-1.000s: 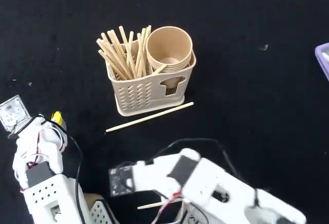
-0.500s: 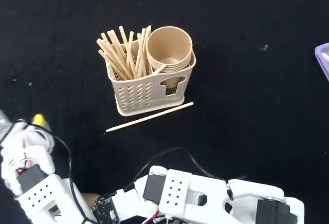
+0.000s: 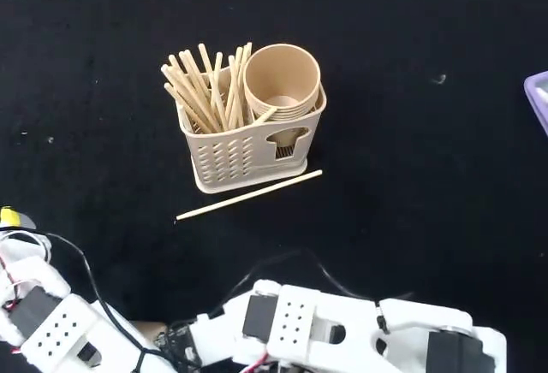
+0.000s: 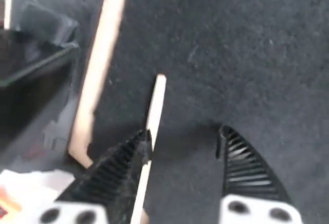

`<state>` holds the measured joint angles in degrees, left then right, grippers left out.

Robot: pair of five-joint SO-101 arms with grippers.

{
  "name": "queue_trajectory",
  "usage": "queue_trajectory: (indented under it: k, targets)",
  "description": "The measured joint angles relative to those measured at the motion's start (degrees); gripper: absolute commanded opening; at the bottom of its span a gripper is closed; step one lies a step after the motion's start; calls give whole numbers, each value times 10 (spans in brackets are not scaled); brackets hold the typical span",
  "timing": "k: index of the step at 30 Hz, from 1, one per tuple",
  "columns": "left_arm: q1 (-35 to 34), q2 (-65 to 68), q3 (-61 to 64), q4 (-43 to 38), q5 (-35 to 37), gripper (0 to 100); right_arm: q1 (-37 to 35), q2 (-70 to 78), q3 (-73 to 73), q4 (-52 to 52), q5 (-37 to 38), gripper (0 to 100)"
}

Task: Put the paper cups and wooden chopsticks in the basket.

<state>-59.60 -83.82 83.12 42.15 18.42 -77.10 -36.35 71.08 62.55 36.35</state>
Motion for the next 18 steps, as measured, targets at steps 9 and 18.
queue_trajectory:
  k: [9, 18]
  targets:
    - [-2, 0, 0, 0, 0, 223, 0, 0, 23, -46, -26, 195]
    - [-6, 0, 0, 0, 0, 223, 102, -1, 23, -51, -11, 11]
